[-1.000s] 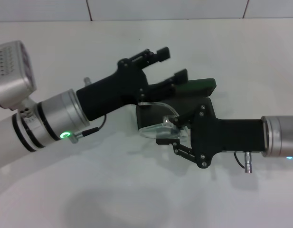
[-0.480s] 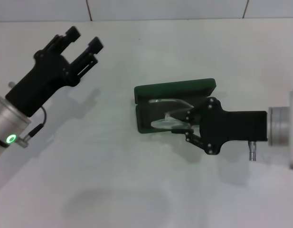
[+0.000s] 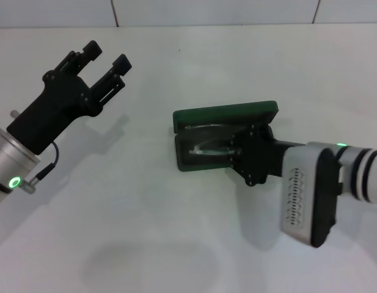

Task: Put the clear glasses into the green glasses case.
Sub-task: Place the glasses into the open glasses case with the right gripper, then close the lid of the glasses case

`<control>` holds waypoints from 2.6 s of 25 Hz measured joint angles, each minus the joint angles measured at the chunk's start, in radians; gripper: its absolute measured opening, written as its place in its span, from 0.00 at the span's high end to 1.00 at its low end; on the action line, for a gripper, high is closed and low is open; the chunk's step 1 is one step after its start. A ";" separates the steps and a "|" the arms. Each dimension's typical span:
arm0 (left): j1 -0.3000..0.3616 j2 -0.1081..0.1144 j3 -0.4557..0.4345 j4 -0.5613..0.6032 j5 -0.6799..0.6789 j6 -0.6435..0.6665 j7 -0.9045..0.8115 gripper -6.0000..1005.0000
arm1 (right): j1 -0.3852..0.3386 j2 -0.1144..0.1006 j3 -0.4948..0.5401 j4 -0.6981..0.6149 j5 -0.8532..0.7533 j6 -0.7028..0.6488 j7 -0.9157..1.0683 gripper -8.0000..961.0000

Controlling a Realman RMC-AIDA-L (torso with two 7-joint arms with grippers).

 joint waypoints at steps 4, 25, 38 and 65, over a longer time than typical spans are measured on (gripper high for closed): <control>-0.003 -0.001 0.002 -0.001 0.000 -0.003 0.000 0.28 | 0.004 -0.001 -0.025 0.006 0.001 0.032 0.001 0.75; -0.032 -0.005 0.007 -0.023 0.004 -0.030 -0.009 0.28 | -0.003 -0.001 -0.043 0.009 -0.002 0.088 0.042 0.72; -0.038 -0.005 0.007 -0.039 0.004 -0.040 -0.005 0.28 | -0.032 -0.009 0.197 -0.056 -0.037 -0.357 0.181 0.43; -0.047 -0.007 0.007 -0.052 0.027 -0.038 -0.008 0.28 | 0.164 -0.002 0.334 0.228 0.011 -0.536 0.301 0.25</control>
